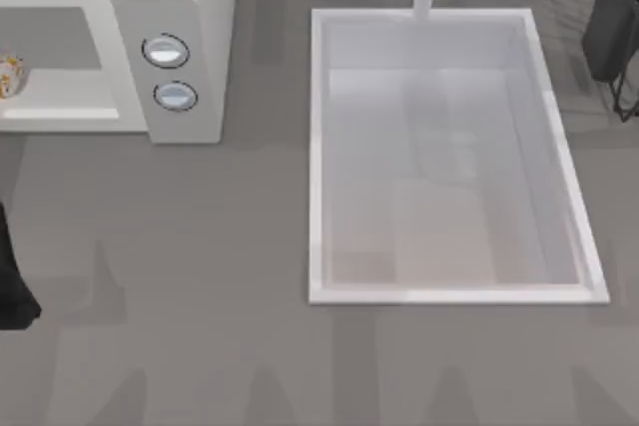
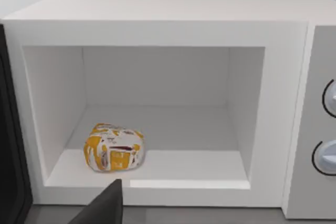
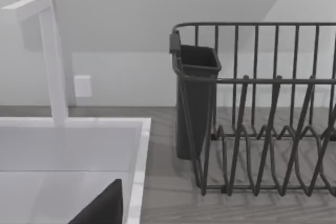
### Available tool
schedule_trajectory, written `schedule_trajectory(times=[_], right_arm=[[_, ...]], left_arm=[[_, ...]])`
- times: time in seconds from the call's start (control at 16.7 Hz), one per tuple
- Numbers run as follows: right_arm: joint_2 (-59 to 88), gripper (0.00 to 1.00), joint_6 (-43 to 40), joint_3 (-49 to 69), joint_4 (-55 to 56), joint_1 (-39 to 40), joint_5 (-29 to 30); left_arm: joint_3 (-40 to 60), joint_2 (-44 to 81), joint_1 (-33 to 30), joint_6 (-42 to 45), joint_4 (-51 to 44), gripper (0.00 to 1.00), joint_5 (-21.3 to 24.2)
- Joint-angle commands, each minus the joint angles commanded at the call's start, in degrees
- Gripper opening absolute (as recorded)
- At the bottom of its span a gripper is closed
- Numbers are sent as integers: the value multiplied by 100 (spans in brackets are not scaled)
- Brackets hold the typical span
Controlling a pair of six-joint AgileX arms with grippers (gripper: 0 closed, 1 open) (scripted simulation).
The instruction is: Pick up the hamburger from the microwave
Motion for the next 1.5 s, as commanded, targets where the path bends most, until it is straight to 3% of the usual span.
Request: schedule_trajectory(times=[0.84,1.14,1.5], right_arm=[[0,100,0,0,0,0,0],[0,100,0,0,0,0,0],[0,100,0,0,0,0,0]], left_arm=[[137,331,32,14,145,100,36],[806,1941,187,82,853,100,209],[2095,5045,487,212,2216,100,544]])
